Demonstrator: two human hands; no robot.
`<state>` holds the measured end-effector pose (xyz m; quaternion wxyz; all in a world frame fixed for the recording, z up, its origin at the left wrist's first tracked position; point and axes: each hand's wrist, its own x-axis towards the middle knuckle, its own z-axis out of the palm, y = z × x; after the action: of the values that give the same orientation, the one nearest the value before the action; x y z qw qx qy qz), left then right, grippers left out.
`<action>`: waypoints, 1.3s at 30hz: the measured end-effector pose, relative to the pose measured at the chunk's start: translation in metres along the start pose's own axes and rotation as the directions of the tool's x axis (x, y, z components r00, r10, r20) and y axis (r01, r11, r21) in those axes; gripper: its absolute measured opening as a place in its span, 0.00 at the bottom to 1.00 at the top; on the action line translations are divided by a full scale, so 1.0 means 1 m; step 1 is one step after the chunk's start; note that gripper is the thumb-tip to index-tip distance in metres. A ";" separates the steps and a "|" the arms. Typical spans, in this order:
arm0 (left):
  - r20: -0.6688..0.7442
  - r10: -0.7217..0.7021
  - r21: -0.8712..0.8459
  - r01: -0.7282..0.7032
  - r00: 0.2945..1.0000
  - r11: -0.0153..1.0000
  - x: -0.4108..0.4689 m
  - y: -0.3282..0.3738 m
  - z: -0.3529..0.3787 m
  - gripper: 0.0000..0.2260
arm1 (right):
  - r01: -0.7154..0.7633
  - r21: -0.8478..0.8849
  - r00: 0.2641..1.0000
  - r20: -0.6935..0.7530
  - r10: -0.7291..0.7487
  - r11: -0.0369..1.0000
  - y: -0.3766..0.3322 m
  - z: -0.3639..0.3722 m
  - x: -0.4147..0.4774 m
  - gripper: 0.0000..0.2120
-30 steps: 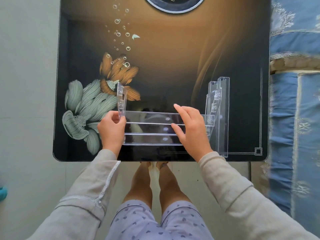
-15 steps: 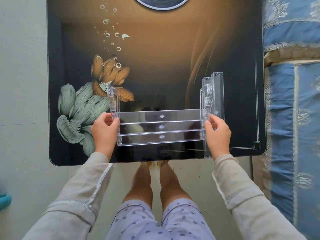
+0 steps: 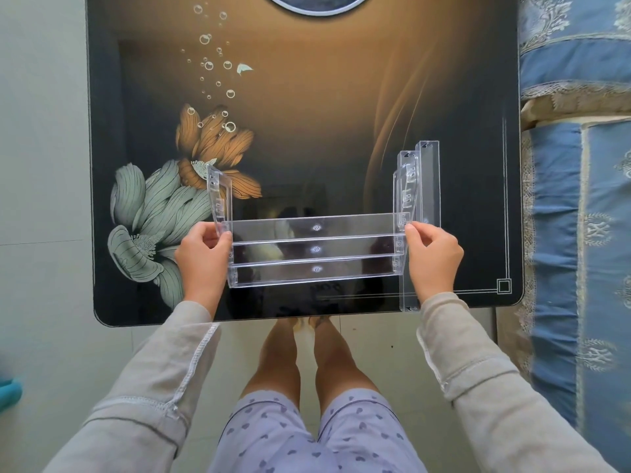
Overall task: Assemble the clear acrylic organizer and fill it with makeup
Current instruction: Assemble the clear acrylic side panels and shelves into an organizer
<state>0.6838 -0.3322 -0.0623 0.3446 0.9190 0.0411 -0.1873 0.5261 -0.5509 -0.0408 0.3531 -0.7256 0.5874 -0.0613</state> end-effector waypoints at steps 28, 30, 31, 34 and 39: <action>0.057 -0.142 -0.187 0.151 0.988 0.971 0.000 0.004 0.008 0.04 | 0.061 -0.204 0.989 0.143 -0.032 0.977 -0.004 -0.005 0.016 0.08; 0.054 -0.104 -0.175 0.112 0.993 0.978 -0.002 0.003 0.007 0.04 | 0.073 -0.167 0.989 0.141 -0.050 0.983 0.000 -0.006 0.015 0.09; 0.055 -0.081 -0.165 0.089 0.995 0.982 -0.002 0.003 0.006 0.04 | 0.071 -0.129 0.990 0.132 -0.054 0.989 0.003 -0.008 0.014 0.09; 0.056 -0.033 -0.129 0.040 0.998 0.991 -0.003 0.003 0.003 0.02 | 0.009 -0.007 1.000 -0.002 -0.009 1.000 0.012 -0.011 0.015 0.10; 0.058 -0.031 -0.132 0.039 0.998 0.990 -0.005 0.003 0.003 0.04 | -0.225 0.041 0.962 -0.147 0.228 0.974 0.031 -0.009 0.028 0.11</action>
<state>0.6788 -0.3361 -0.0601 0.4029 0.8874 0.0600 -0.2158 0.5047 -0.5823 -0.0617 0.3210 -0.6426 0.6908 -0.0824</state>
